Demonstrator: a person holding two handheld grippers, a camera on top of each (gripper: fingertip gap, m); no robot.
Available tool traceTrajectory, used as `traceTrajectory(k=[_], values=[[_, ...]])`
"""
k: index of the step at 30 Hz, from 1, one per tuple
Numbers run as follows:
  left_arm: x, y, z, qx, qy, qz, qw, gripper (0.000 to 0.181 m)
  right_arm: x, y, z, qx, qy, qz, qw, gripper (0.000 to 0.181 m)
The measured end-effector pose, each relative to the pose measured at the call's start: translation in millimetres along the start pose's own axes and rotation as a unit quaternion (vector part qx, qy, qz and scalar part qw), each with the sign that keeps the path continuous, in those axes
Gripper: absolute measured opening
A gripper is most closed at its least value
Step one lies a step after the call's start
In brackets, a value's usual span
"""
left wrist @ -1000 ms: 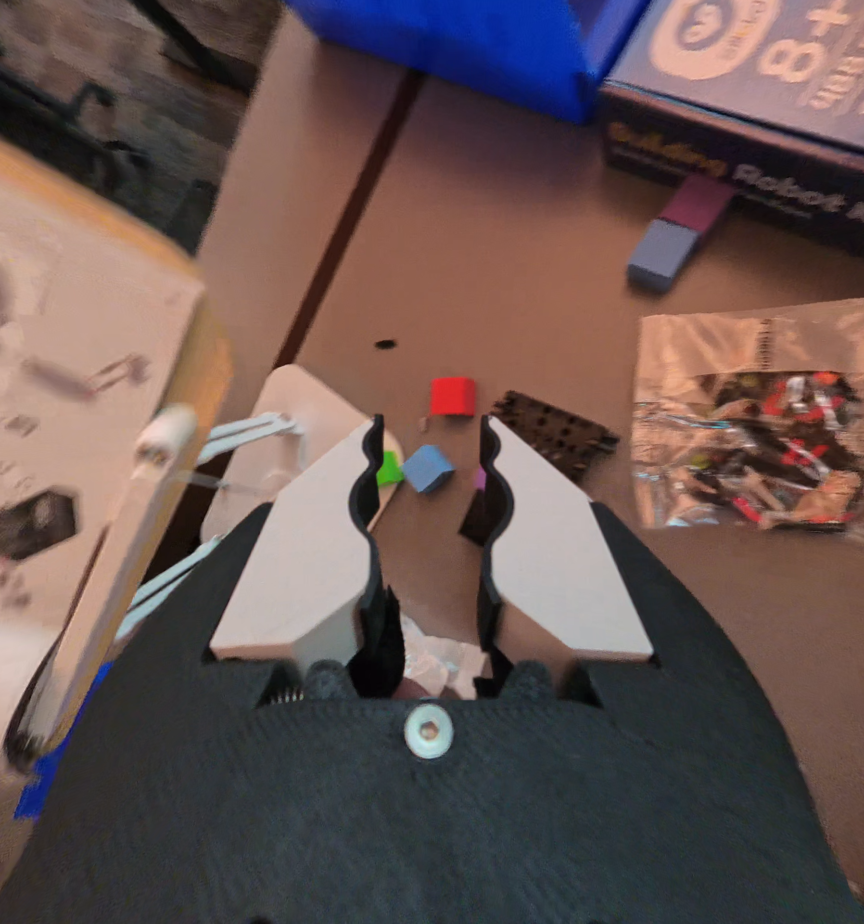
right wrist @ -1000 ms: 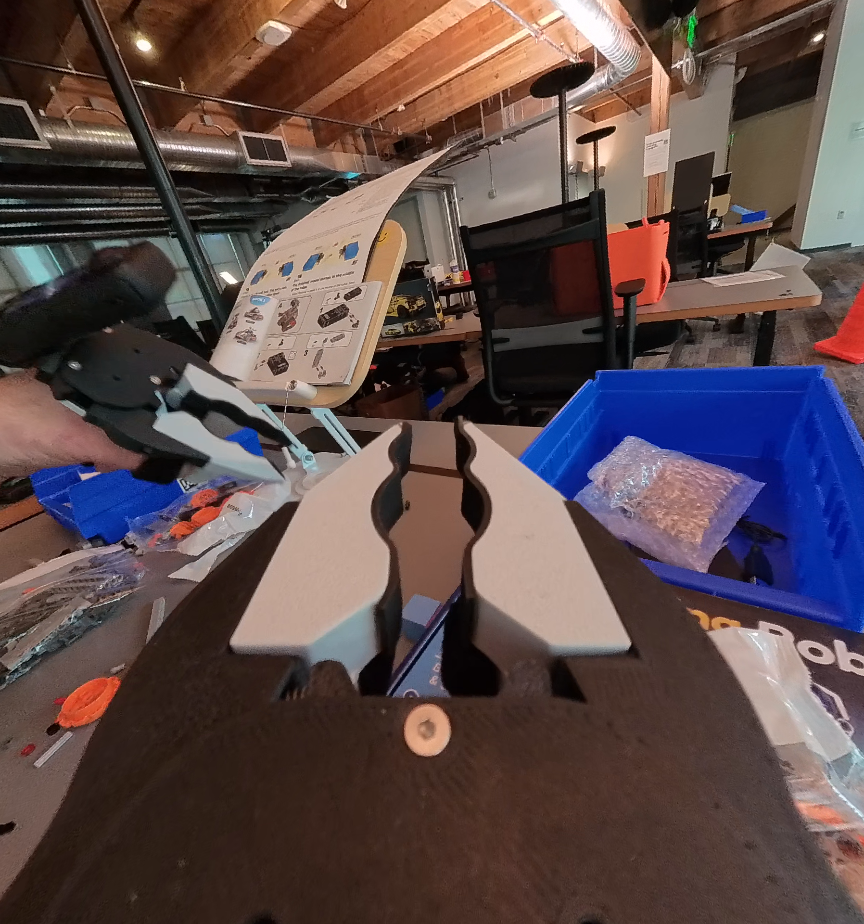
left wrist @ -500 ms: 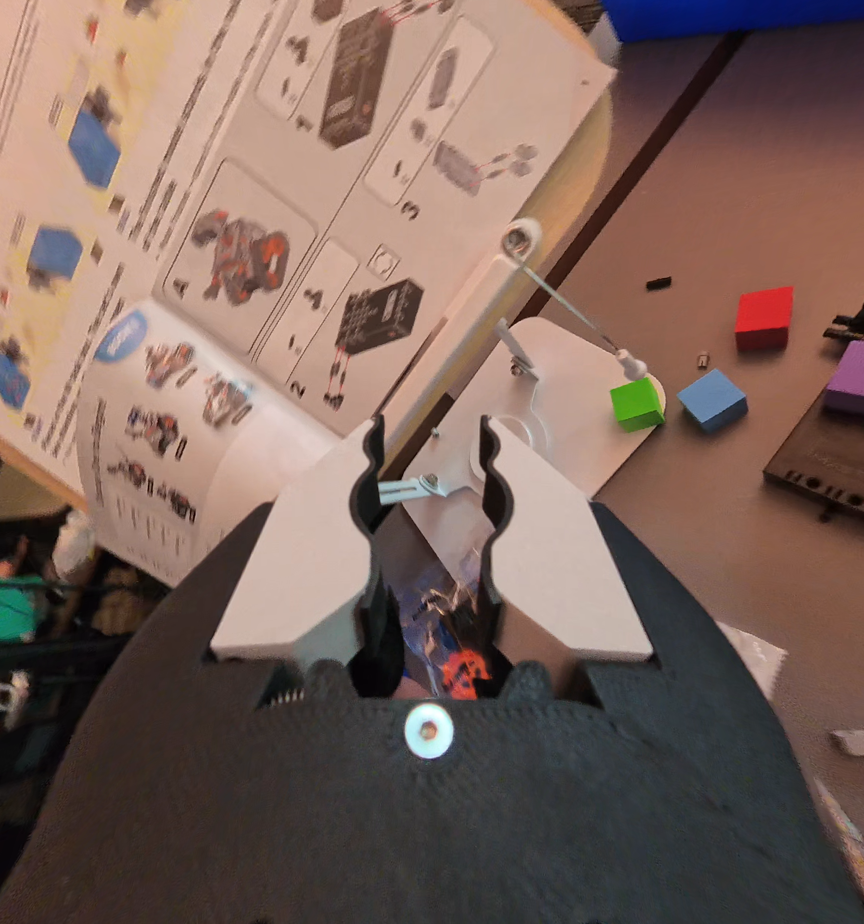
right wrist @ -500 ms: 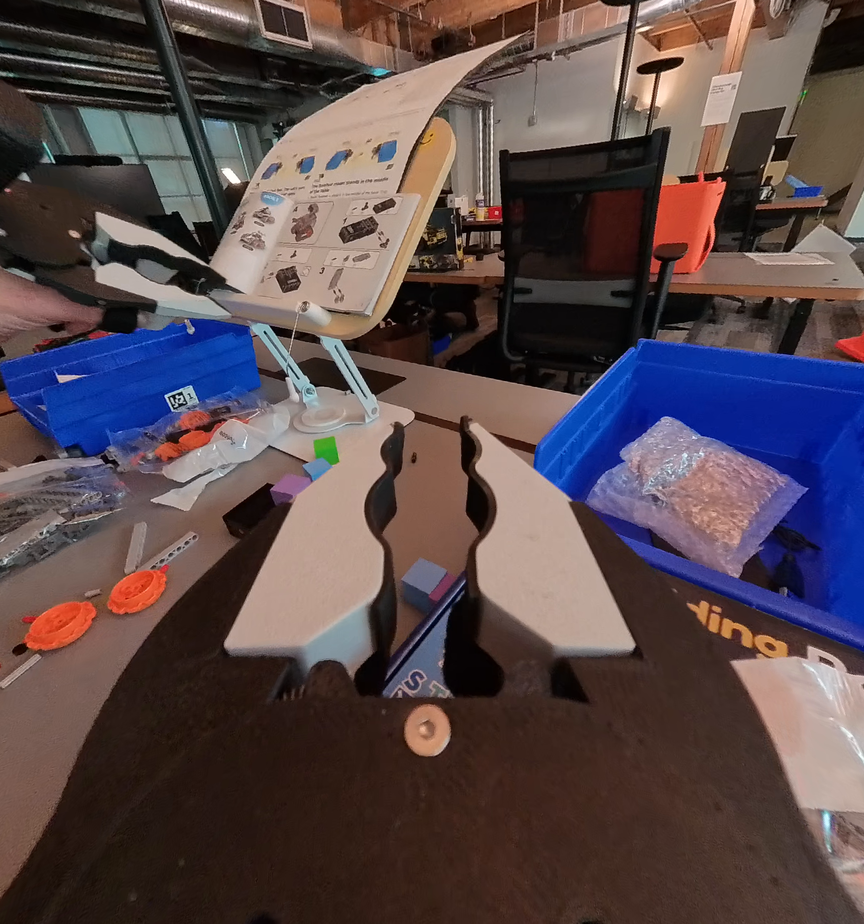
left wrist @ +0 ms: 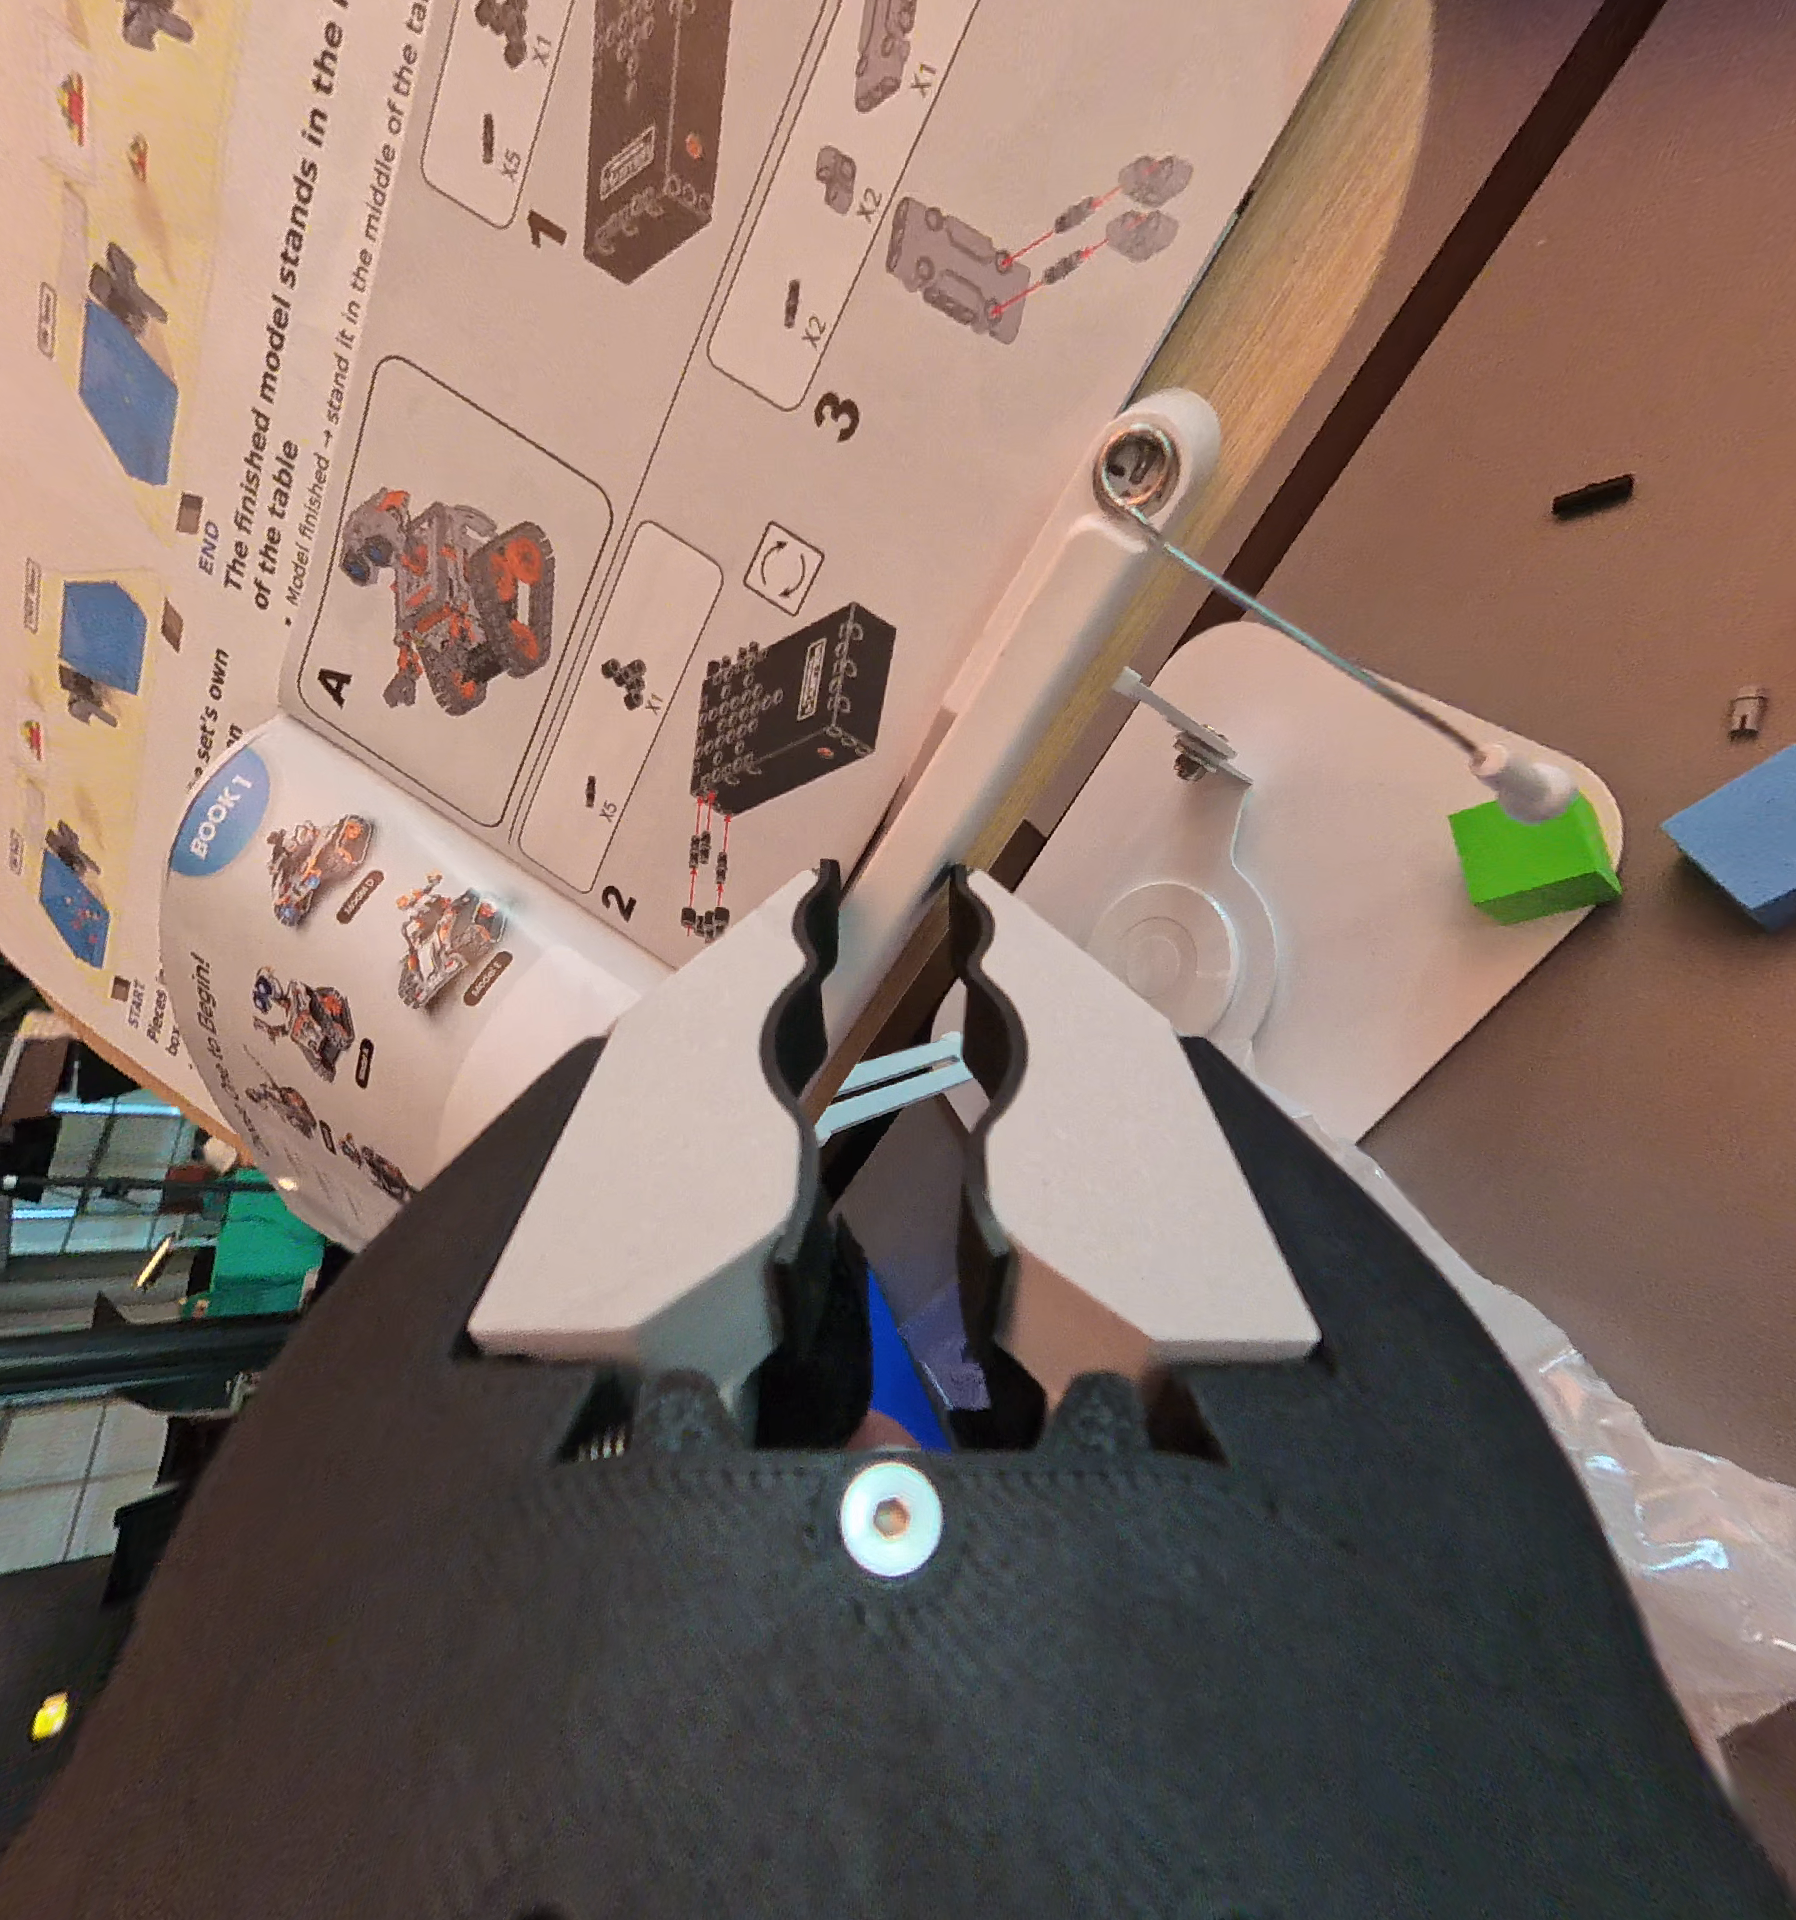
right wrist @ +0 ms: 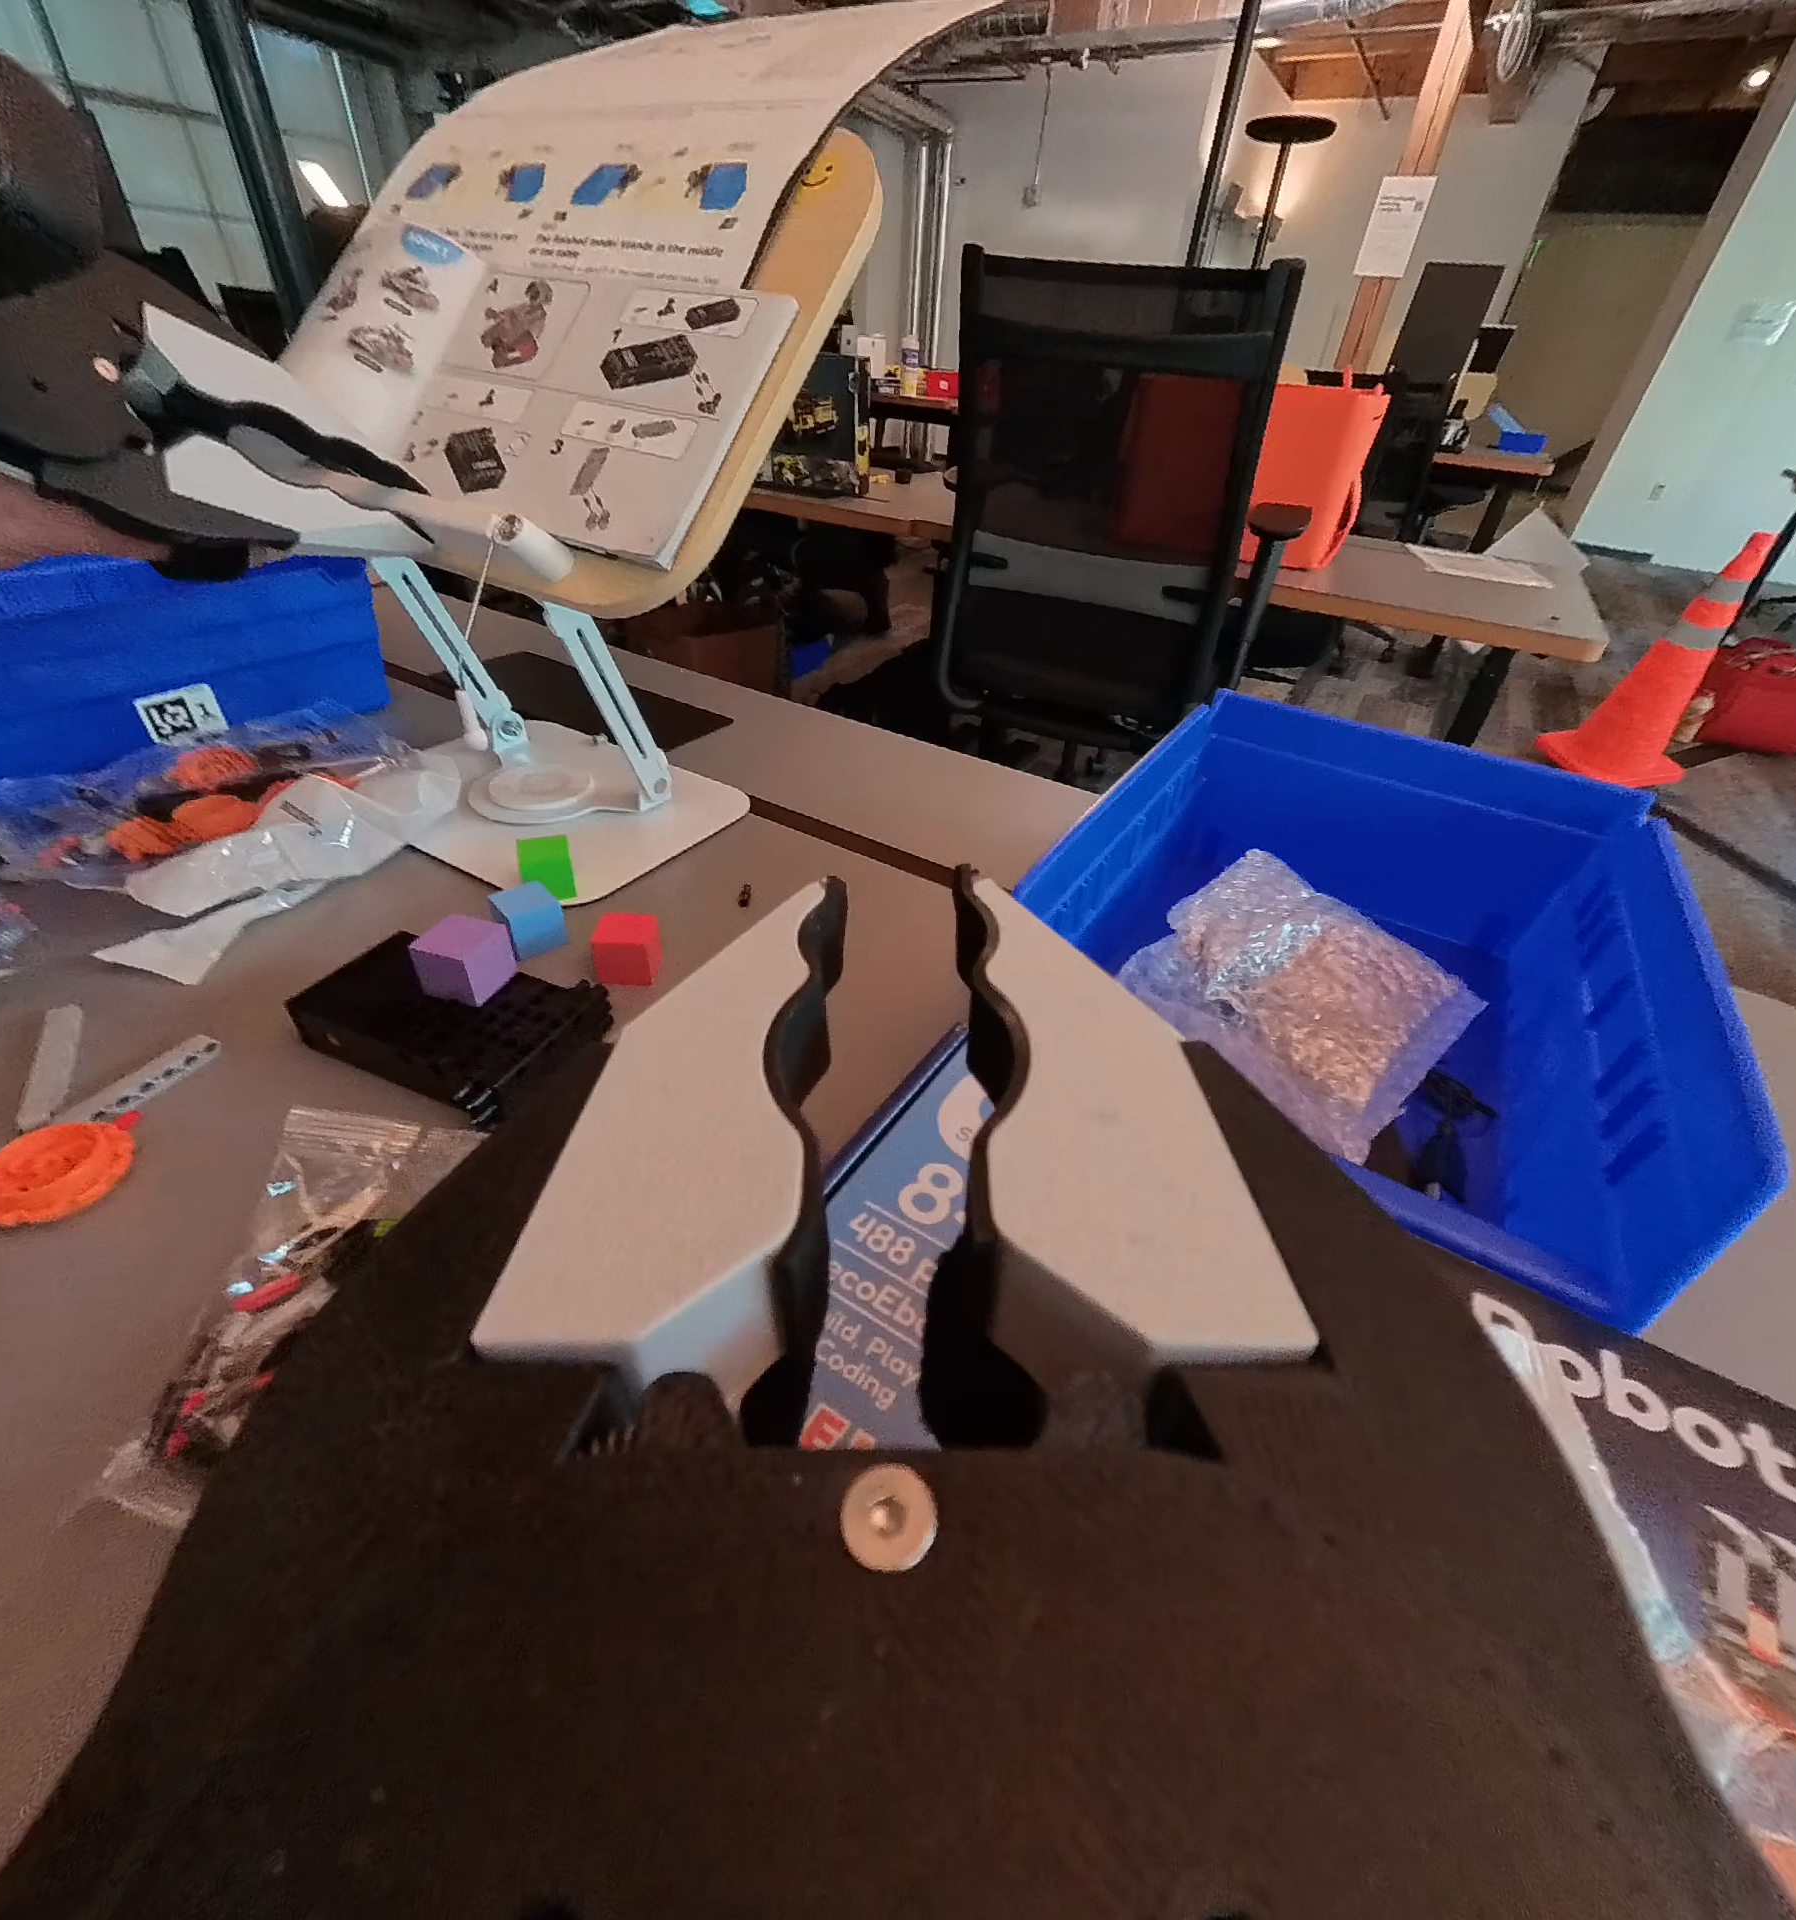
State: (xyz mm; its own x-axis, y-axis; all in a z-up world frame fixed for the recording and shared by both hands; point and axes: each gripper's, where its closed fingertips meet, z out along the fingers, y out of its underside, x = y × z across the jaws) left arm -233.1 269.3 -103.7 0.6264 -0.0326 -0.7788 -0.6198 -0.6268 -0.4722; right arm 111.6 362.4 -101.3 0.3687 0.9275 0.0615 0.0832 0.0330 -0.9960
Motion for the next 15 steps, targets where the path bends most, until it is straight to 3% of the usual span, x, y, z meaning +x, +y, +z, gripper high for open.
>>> traceTrajectory(k=[10, 15], values=[[4.4, -7.5, -0.3, -0.036, 0.001, -0.028, 0.999, 0.016, 0.7, -4.9, -3.8, 0.01, 0.006, -0.013, 1.0, 0.019], [21.5, -34.0, -5.6, -0.007, 0.026, -0.055, 0.998, 0.014, -1.1, -8.7, -5.7, 0.016, 0.012, -0.034, 0.999, 0.018]])
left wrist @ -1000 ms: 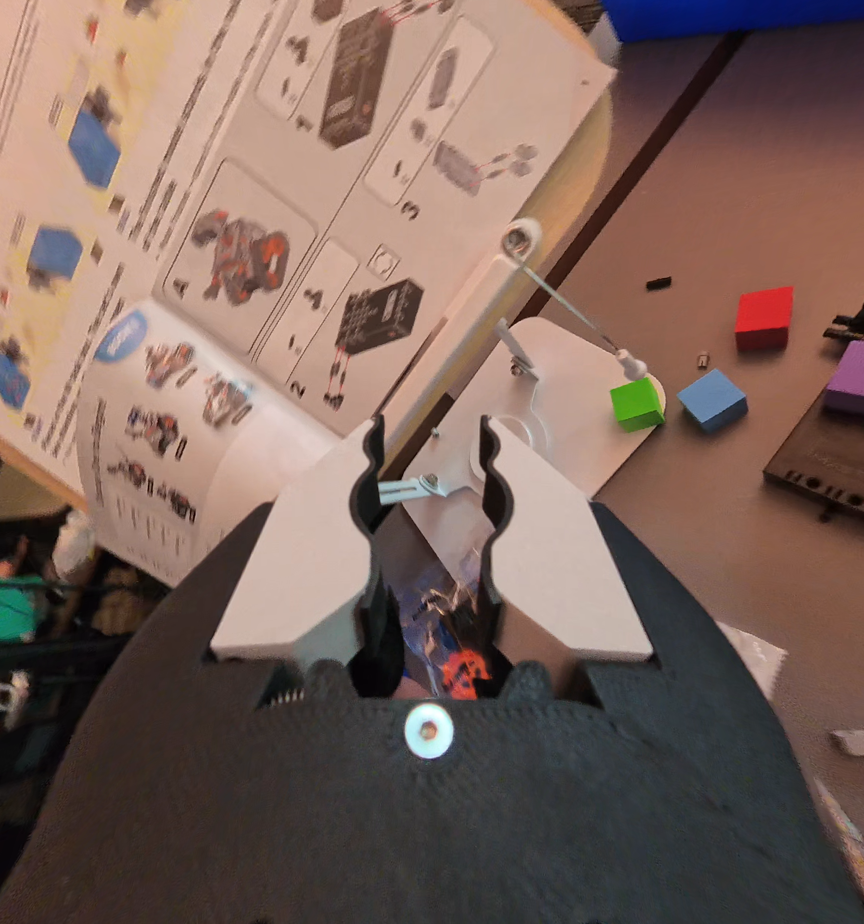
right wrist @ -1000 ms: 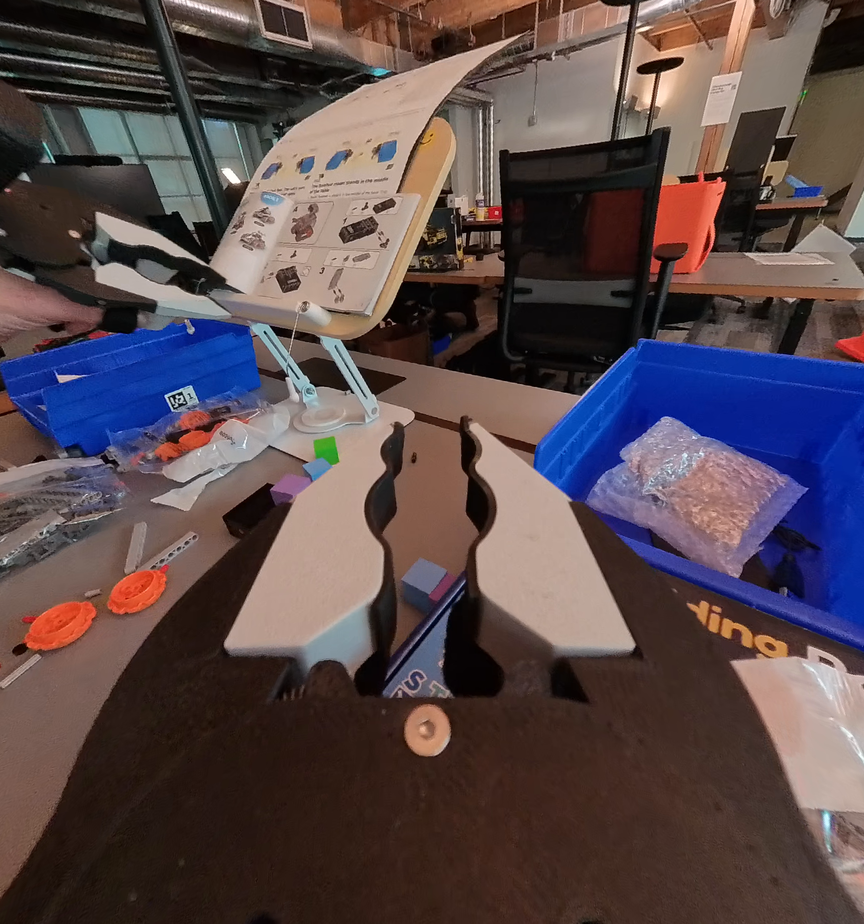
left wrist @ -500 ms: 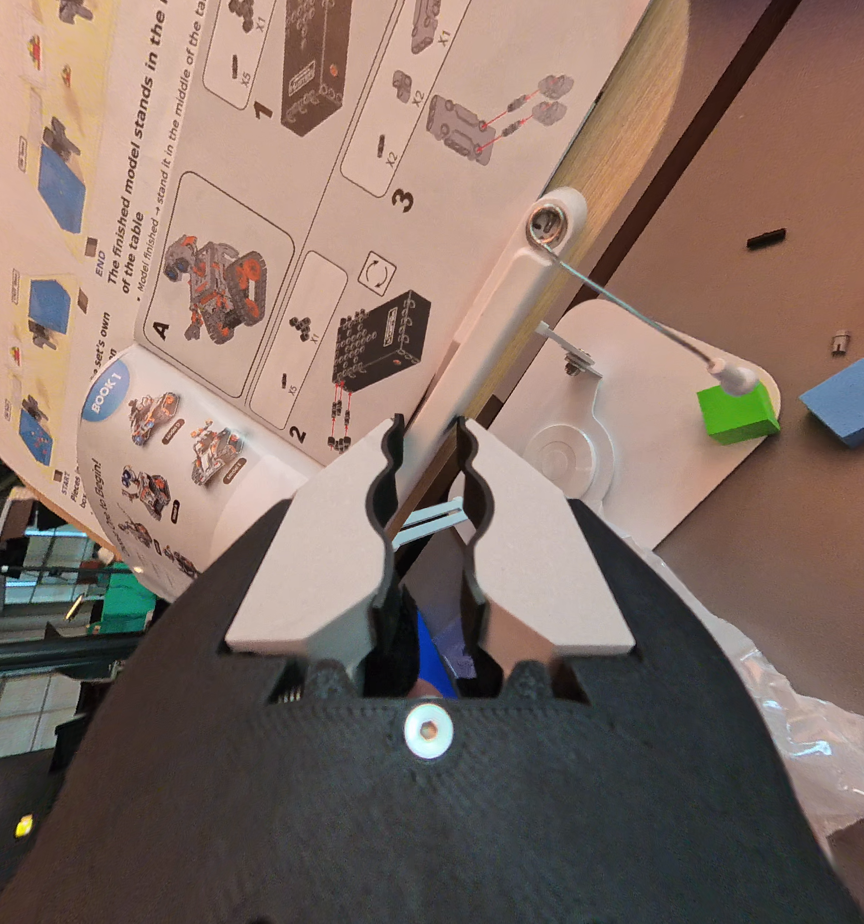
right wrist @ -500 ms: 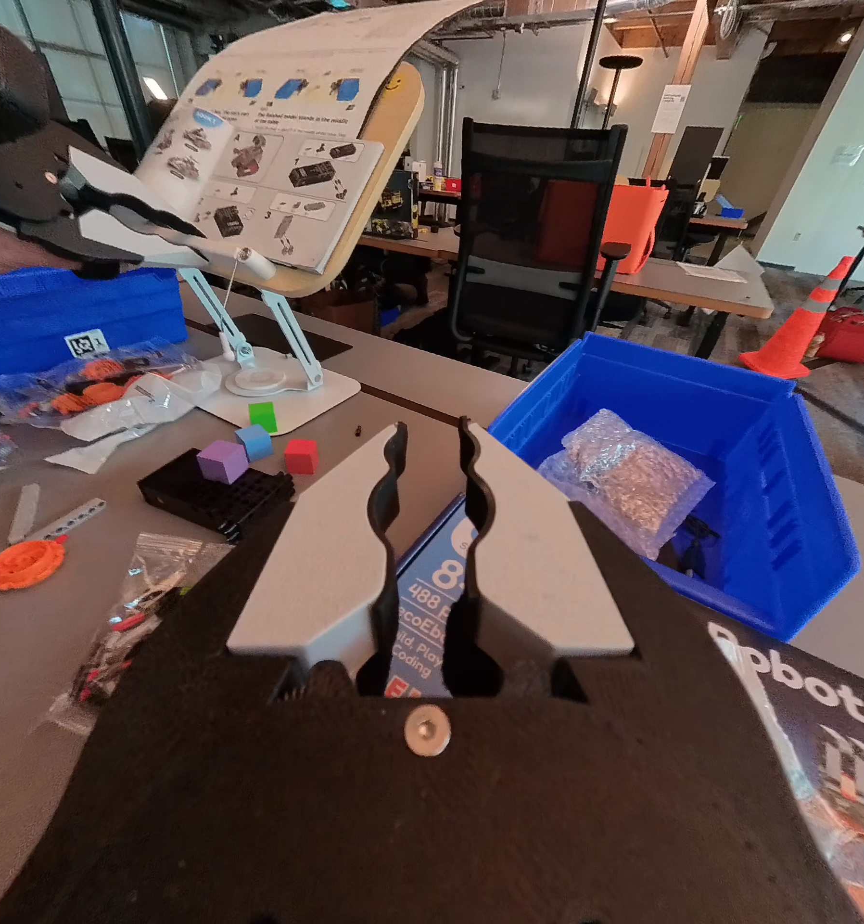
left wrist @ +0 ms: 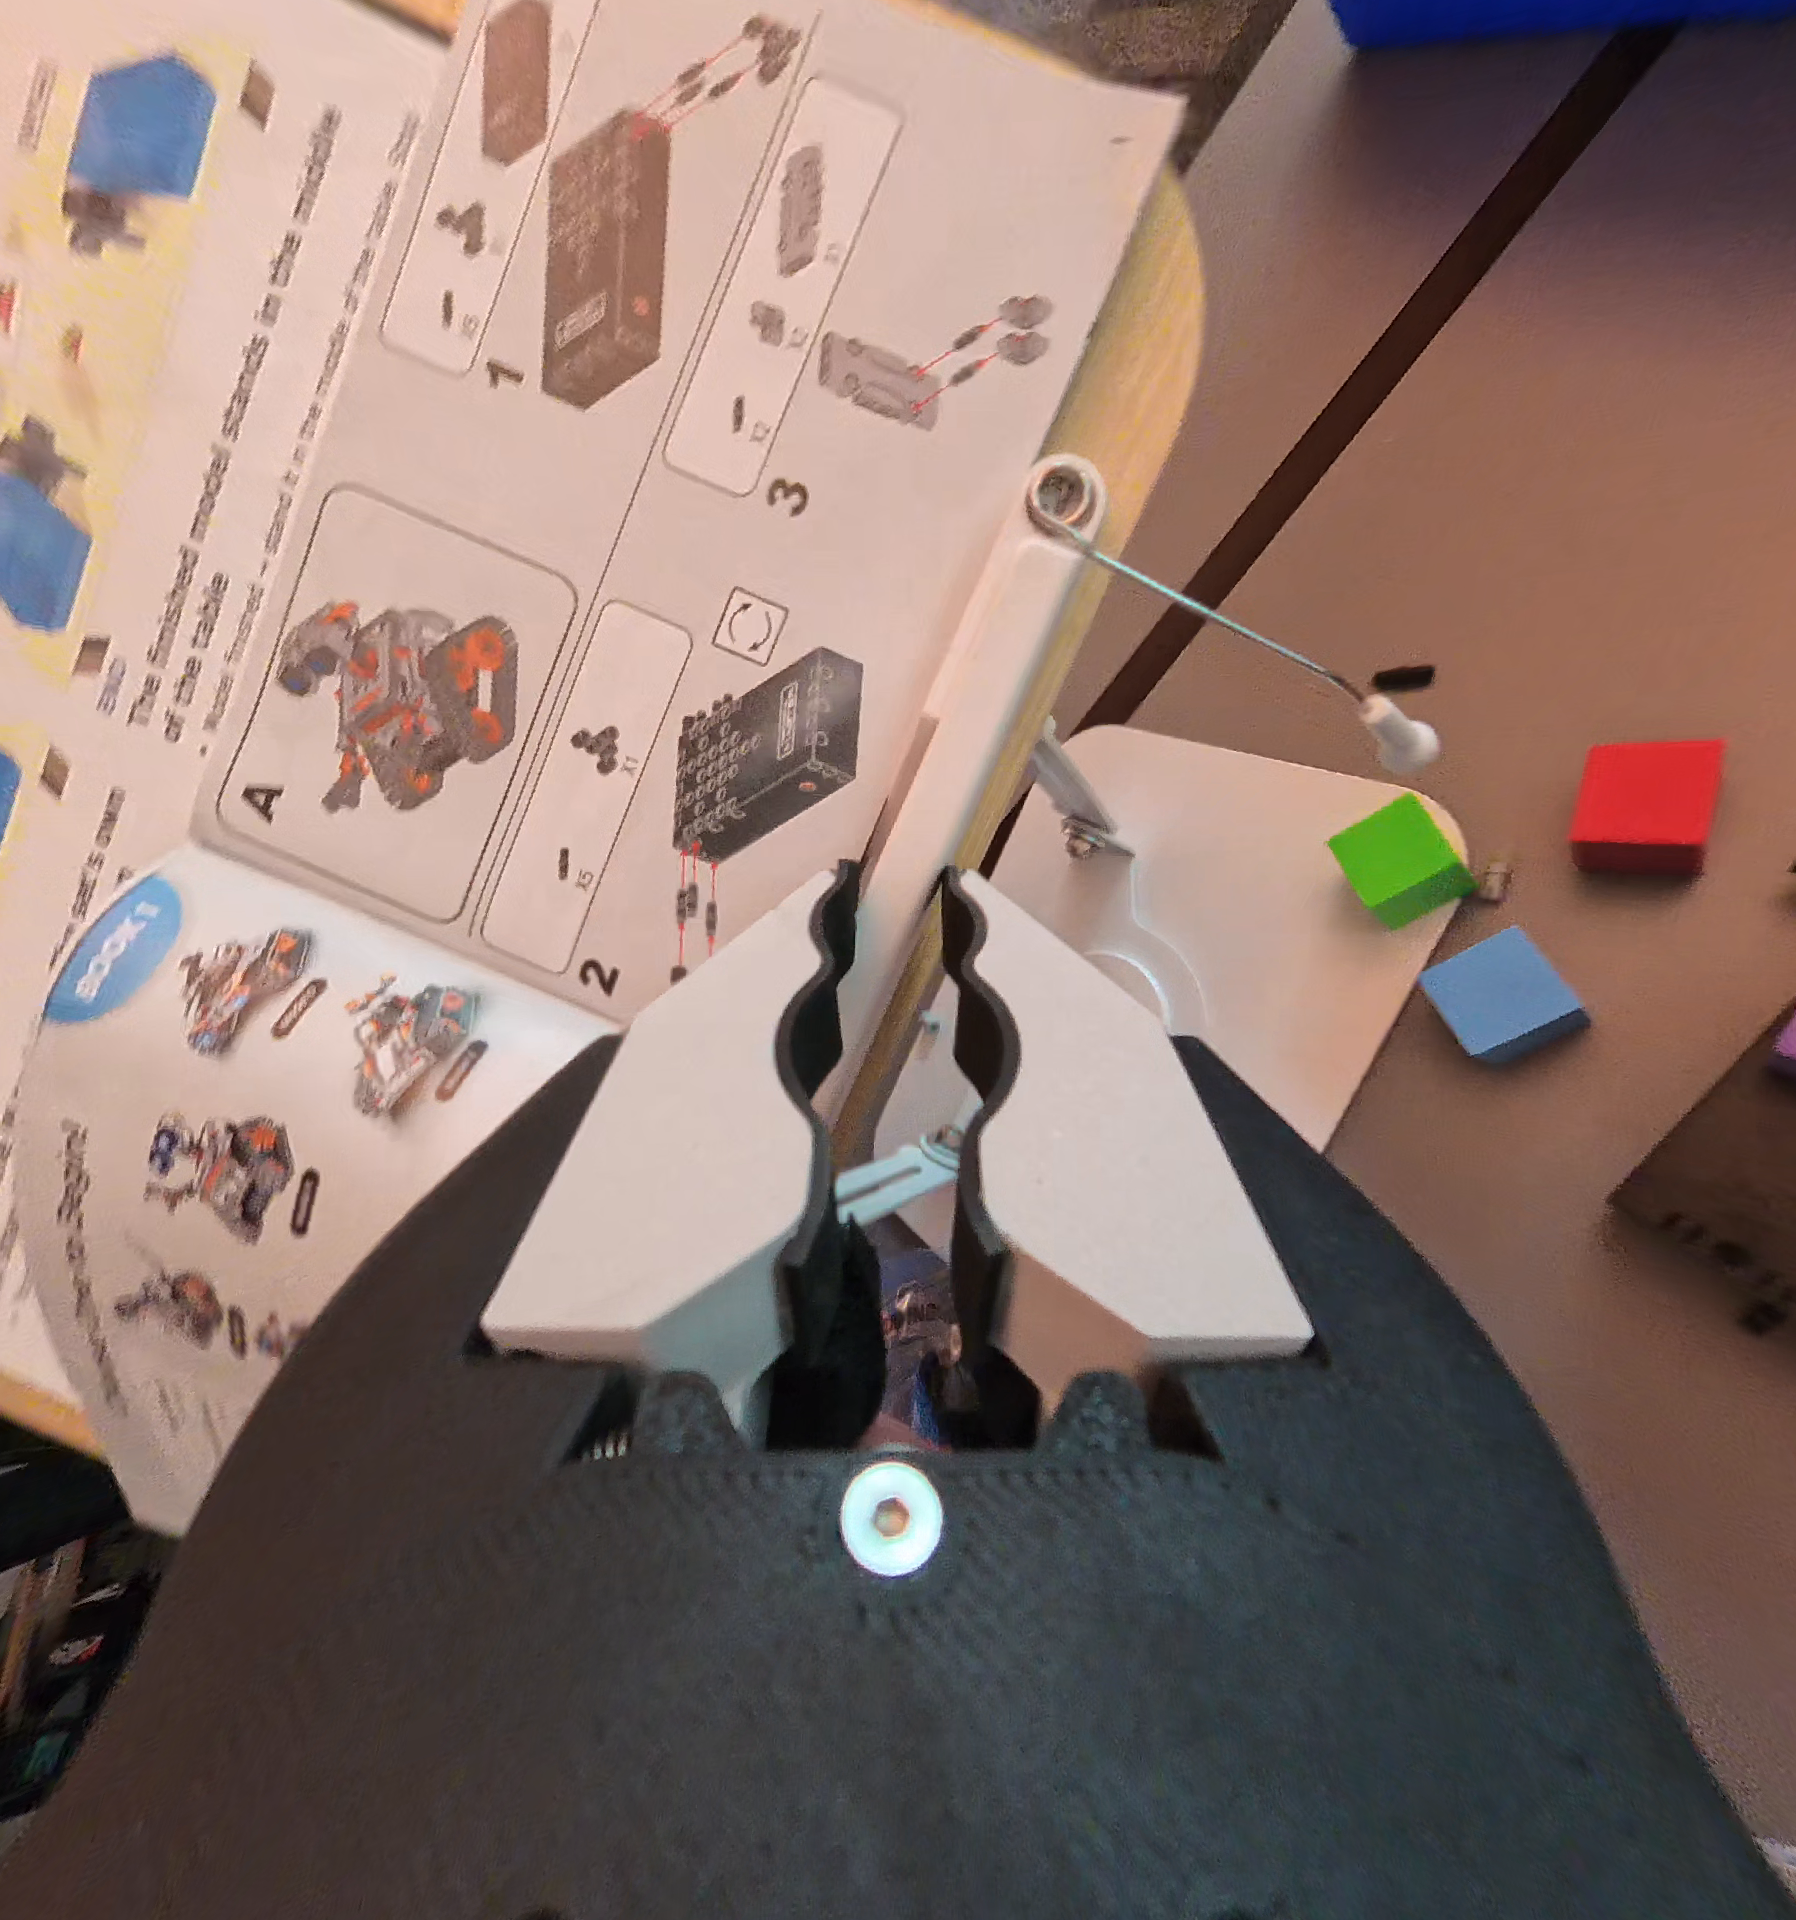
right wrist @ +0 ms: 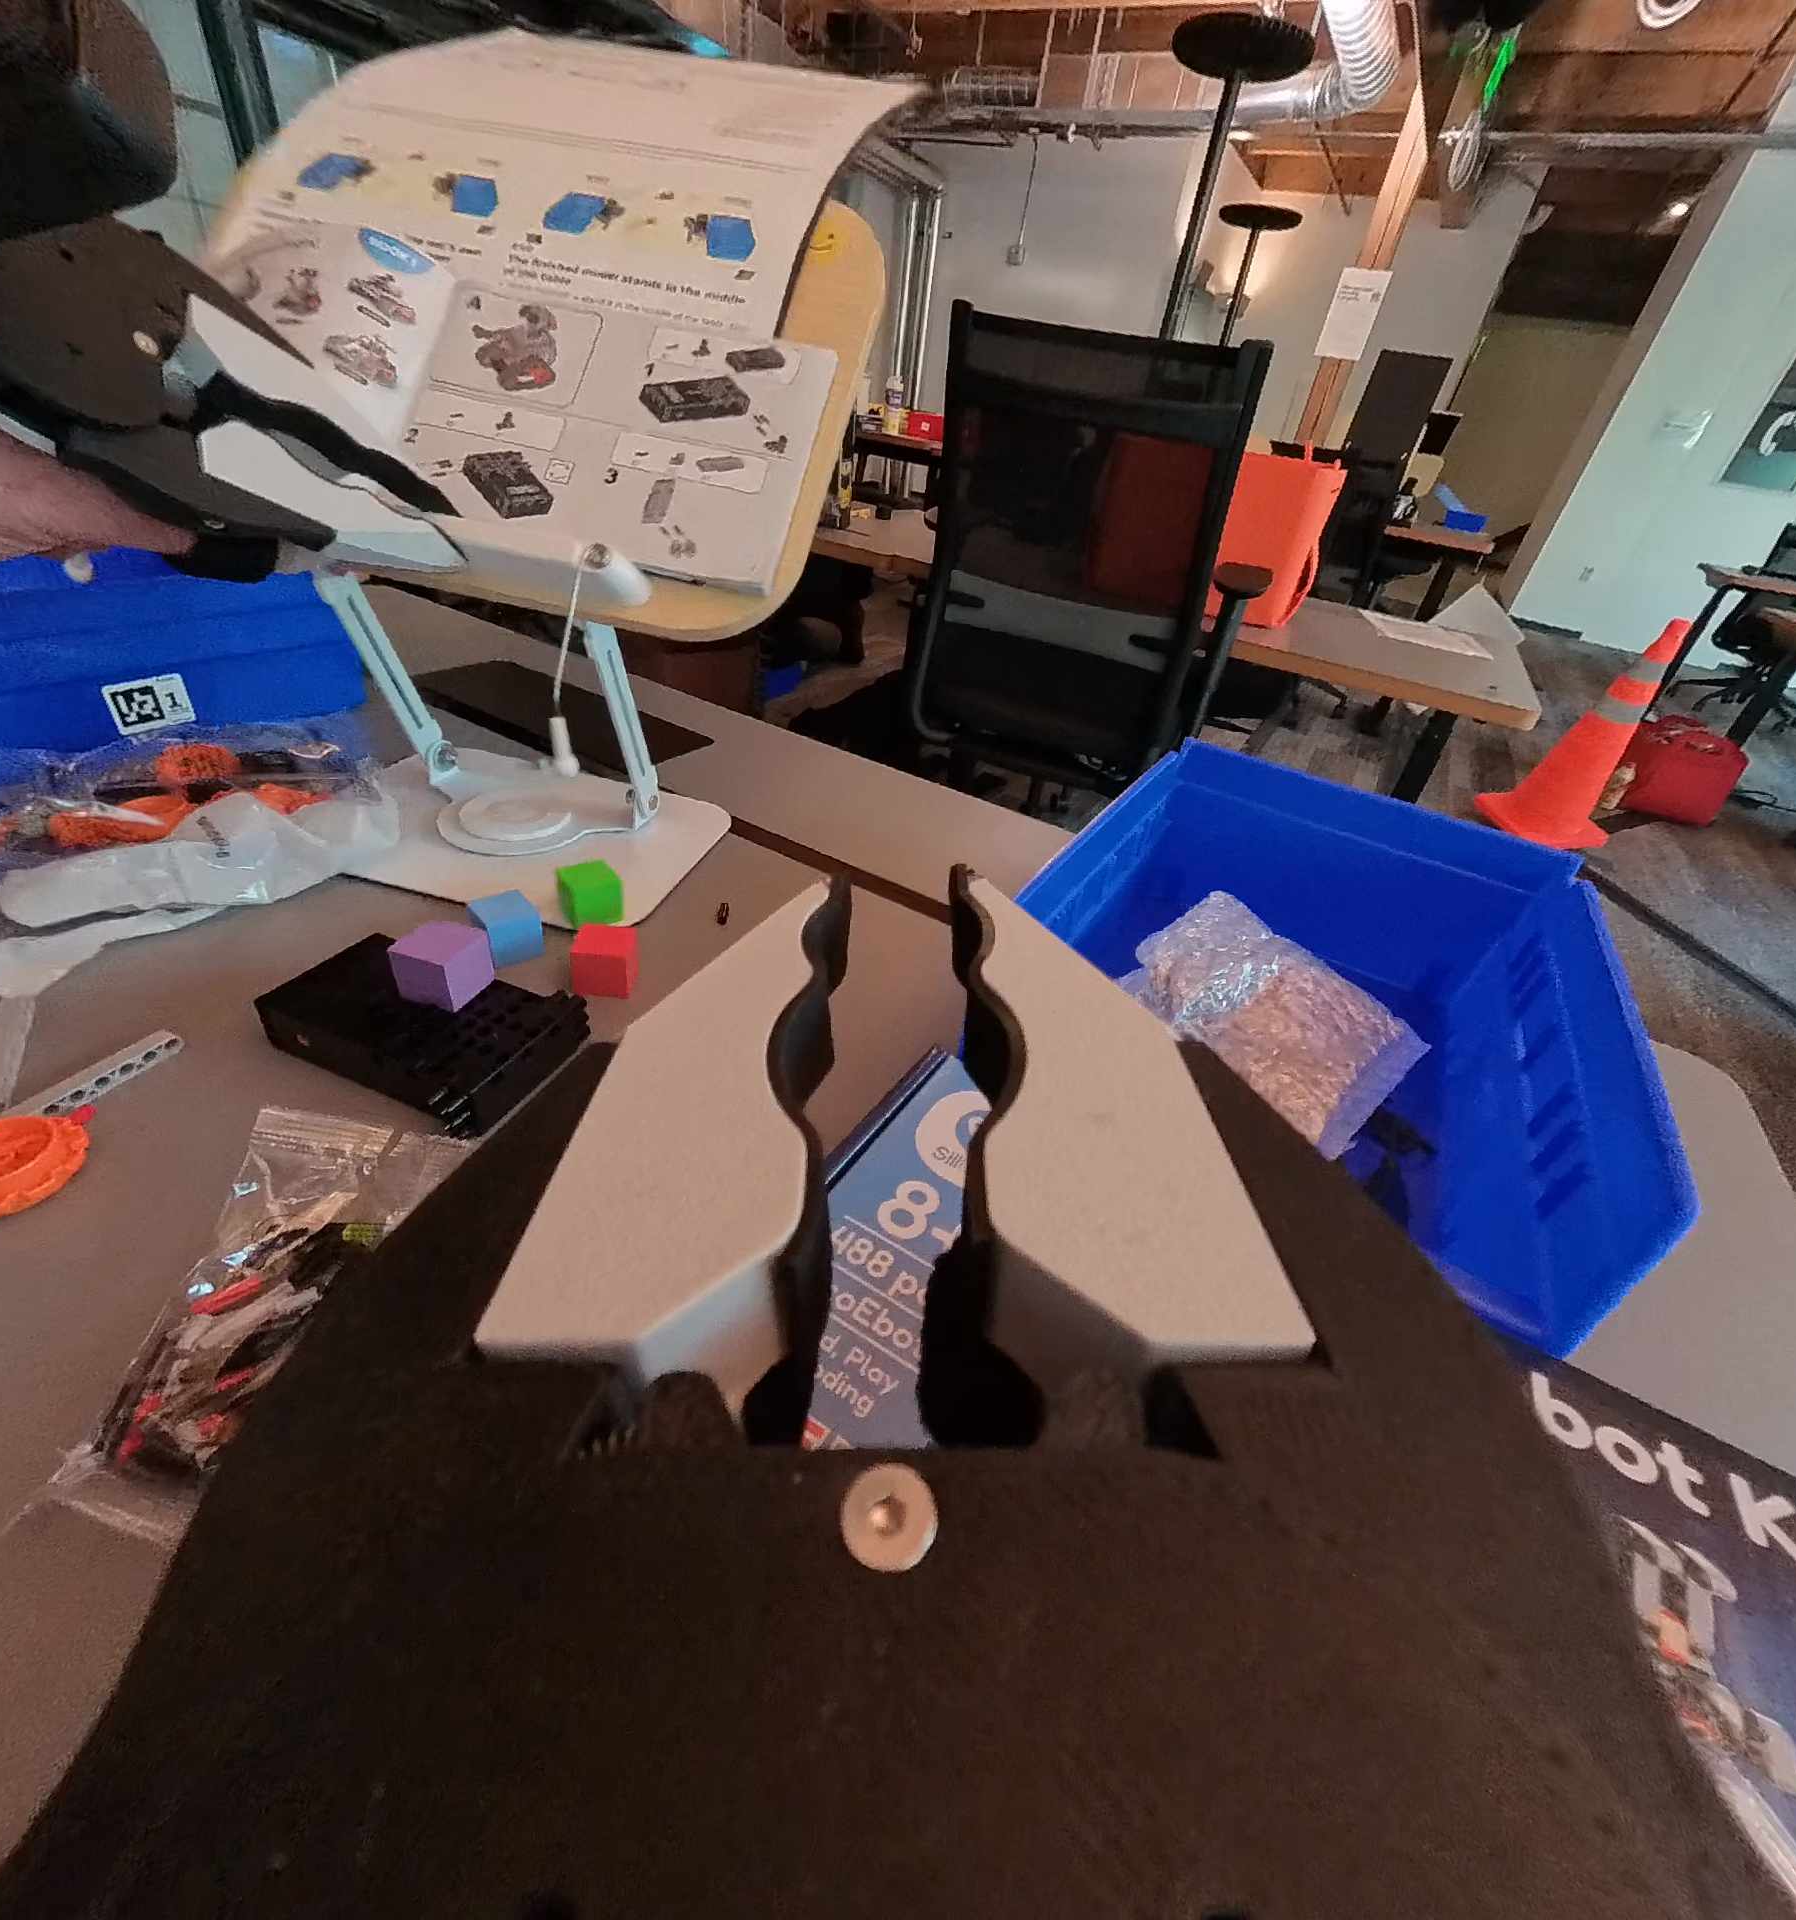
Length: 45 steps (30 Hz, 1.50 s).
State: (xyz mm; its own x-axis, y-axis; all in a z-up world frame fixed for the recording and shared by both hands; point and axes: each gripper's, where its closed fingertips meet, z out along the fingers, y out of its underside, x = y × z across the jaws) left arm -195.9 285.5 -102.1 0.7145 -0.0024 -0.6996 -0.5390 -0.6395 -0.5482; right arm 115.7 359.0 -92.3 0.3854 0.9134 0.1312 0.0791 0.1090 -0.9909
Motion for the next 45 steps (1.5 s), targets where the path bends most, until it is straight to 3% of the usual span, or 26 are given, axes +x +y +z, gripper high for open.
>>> traceTrajectory(k=[6, 12, 22, 29, 33, 36, 39, 42, 45], values=[[4.4, -4.5, -2.5, 0.012, 0.008, -0.025, 1.0, 0.016, -3.1, 8.2, 4.9, -0.011, -0.009, 0.0, 1.0, 0.02], [-14.4, -4.2, -34.2, 0.067, 0.008, 0.003, 0.998, 0.015, -8.1, 13.4, 8.9, -0.017, -0.026, -0.002, 1.0, 0.021], [-52.4, 44.0, -59.8, 0.048, -0.023, -0.003, 0.999, 0.023, -11.1, 5.7, 3.3, -0.008, -0.028, -0.027, 0.999, 0.024], [-113.9, 50.5, -103.3, 0.07, -0.09, -0.069, 0.991, 0.026, -18.7, -5.7, -0.4, 0.014, -0.034, -0.033, 0.999, 0.027], [-160.2, 70.8, -106.4, 0.082, -0.102, -0.156, 0.979, 0.038, -45.3, -15.3, 9.9, -0.005, -0.064, -0.031, 0.997, 0.037], [-184.2, 84.1, -94.8, 0.085, -0.076, -0.22, 0.969, 0.046, -67.6, -36.4, 38.4, -0.031, -0.092, -0.022, 0.995, 0.054], [-207.3, 92.4, -75.1, 0.101, -0.055, -0.286, 0.951, 0.05, -87.2, -69.1, 81.6, -0.029, -0.127, 0.003, 0.991, 0.052], [-224.6, 99.7, -54.1, 0.119, -0.031, -0.349, 0.929, 0.052, -84.8, -80.9, 140.5, -0.05, -0.121, 0.003, 0.991, 0.06], [-232.1, 104.3, -33.6, 0.14, 0.001, -0.401, 0.905, 0.049, -69.3, -77.2, 201.9, -0.065, -0.13, 0.062, 0.988, 0.062]])
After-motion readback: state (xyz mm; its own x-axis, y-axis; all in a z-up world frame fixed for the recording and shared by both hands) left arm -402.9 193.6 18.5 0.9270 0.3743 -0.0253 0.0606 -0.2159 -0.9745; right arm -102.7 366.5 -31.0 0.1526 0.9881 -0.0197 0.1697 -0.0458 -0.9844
